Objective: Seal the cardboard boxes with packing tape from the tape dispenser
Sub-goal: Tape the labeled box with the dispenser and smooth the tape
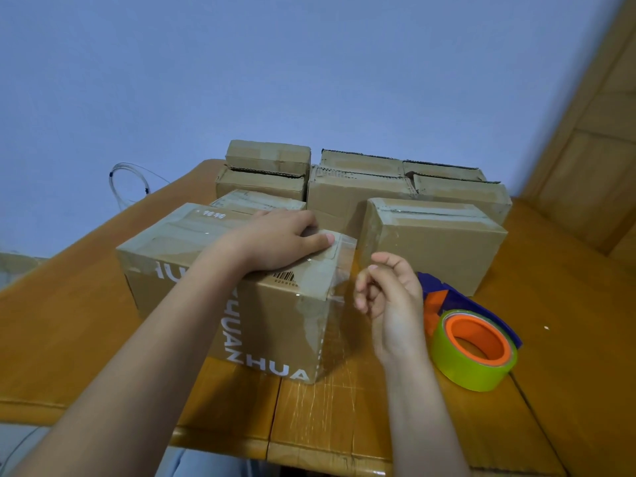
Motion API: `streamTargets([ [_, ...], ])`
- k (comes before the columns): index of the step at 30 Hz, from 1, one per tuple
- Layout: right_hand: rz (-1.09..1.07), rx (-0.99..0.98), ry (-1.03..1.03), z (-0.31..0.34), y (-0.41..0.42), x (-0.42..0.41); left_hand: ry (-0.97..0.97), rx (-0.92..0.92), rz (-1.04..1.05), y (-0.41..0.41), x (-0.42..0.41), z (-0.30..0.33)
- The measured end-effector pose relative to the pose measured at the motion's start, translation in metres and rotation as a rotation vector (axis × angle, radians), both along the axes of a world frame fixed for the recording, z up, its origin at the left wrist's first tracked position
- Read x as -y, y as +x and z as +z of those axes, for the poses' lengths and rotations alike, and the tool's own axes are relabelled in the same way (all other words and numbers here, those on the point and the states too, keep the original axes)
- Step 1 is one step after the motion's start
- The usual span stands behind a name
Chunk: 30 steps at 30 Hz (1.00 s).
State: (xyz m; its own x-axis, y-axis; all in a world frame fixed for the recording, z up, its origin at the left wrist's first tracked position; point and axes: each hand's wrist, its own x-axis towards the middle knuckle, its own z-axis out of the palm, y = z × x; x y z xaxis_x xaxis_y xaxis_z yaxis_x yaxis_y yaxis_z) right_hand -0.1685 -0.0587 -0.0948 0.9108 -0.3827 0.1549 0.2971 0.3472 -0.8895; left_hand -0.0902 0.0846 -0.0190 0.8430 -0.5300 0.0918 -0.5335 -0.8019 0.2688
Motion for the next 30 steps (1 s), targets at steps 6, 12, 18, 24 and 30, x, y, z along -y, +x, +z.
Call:
streamTargets([
  [6, -0.046, 0.056, -0.292, -0.025, -0.010, -0.015, -0.008, 0.008, -0.008, 0.000, 0.000, 0.000],
  [12, -0.155, 0.284, -0.638, -0.041, -0.020, -0.024, -0.010, 0.015, -0.004, 0.002, 0.000, -0.001],
  [18, -0.171, 0.264, -0.834, -0.056, -0.026, -0.015, -0.026, 0.013, -0.007, 0.001, 0.000, 0.000],
  [24, -0.321, 0.273, -0.811, -0.043, -0.023, -0.003, -0.025, -0.005, -0.008, -0.001, -0.001, 0.000],
  [30, -0.355, 0.484, -1.060, -0.033, -0.001, 0.006, -0.047, -0.009, -0.005, -0.001, -0.001, 0.000],
])
